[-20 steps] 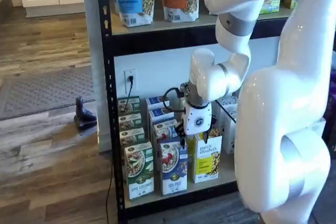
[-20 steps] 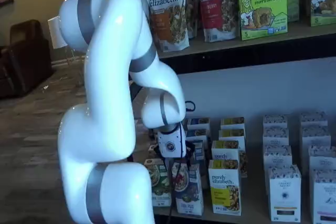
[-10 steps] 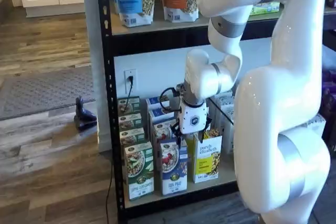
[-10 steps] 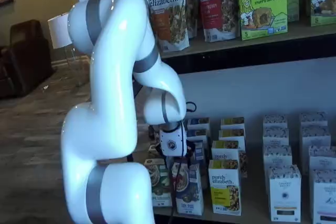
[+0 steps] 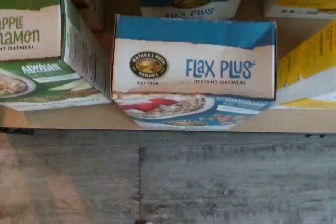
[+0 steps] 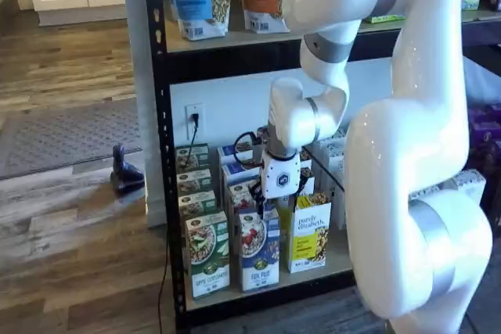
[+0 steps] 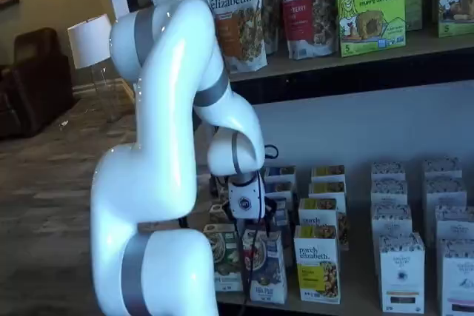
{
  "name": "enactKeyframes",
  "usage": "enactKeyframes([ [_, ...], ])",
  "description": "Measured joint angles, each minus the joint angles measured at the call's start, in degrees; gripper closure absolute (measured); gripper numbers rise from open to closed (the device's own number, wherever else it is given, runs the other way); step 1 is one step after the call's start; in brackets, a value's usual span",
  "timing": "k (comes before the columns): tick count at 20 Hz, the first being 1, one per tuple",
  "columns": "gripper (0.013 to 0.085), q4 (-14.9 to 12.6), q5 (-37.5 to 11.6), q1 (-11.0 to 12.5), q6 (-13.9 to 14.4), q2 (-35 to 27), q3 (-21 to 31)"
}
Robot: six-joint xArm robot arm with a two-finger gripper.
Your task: Pick up the blue and white box that is on the bottom shelf, the second box from the left
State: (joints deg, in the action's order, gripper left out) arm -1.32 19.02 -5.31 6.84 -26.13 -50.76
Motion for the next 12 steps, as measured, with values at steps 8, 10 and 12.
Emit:
enactKeyframes([
  [8,0.0130,0.91,0.01,-0.56,-0.32,-3.85,-4.37],
  [10,0.0130,1.03,0.19,-0.70,-0.28,-4.56,-5.30],
  [12,0.0130,0.91,0.47,-0.83,-0.03,-5.43,-6.48],
])
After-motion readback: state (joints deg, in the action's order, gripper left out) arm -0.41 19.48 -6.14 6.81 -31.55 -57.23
